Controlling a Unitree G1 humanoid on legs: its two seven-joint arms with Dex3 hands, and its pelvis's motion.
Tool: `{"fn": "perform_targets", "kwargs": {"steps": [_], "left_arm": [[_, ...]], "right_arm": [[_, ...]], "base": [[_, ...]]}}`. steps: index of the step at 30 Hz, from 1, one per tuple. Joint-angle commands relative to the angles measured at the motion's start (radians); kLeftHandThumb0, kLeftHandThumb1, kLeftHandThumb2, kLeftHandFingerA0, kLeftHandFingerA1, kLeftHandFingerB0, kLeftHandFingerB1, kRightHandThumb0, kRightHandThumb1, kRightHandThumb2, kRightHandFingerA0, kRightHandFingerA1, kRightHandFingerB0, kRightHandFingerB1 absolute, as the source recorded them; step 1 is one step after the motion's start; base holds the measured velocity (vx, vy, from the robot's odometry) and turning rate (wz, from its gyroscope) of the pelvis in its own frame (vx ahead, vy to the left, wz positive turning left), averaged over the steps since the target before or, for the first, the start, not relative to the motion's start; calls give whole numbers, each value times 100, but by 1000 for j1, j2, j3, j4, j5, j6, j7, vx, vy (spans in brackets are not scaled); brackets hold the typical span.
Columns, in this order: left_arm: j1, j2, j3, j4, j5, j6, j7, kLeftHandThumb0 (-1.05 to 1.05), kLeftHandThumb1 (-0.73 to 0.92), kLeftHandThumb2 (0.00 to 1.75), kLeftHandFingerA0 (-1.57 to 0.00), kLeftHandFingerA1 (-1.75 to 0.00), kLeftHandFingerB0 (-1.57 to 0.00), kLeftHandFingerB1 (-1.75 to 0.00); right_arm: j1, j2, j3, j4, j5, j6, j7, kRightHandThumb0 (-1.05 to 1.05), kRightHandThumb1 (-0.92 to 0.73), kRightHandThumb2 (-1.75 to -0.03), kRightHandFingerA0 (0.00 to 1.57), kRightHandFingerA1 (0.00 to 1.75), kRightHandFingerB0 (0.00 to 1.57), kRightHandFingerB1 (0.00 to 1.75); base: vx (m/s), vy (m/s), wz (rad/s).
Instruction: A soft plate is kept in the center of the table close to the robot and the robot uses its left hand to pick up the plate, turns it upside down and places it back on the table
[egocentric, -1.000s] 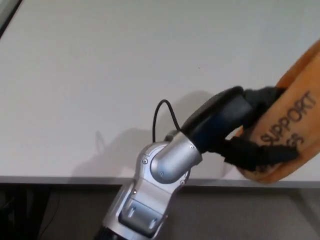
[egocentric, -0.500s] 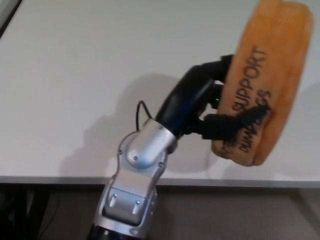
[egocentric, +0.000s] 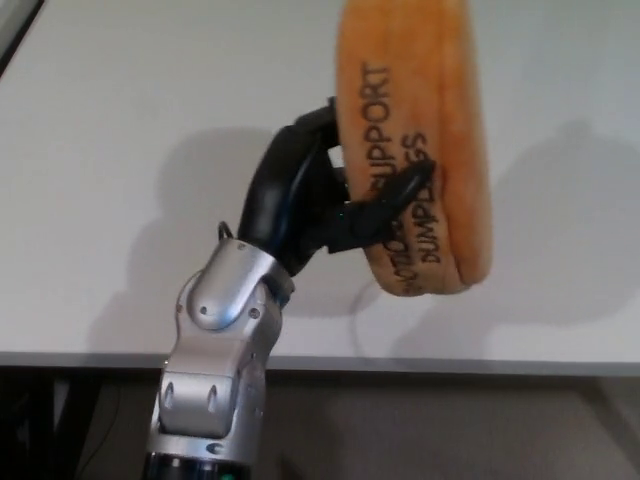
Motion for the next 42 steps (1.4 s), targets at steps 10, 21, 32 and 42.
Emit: {"fn": "perform_targets", "kwargs": {"steps": [10,21,32,42], "left_arm": [[59,-298,508,110,-841,-37,440,-22,56,66,-98,-175,-60,-175],[33,-274,580,163,-820,-48,569,-20,61,64,-100,-175,-45,-175],[-2,-259,648,204,-894,7,878,-24,54,79,-123,-160,-14,-51],[76,-151,658,356,-881,310,987,-24,72,69,-100,-175,-52,-74]], "right_arm": [[16,-55,-15,-40,24,107,9,-81,-89,-67,32,39,5,21],[-21,-52,-9,-30,11,100,4,-82,-73,-109,29,53,0,18],[-32,-55,-13,-62,34,152,2,-82,-88,-67,33,37,4,21],[-38,-59,-19,-81,29,138,11,-80,-89,-67,32,39,5,21]], "base": [[0,0,0],[0,0,0],[0,0,0],[0,0,0]]}}
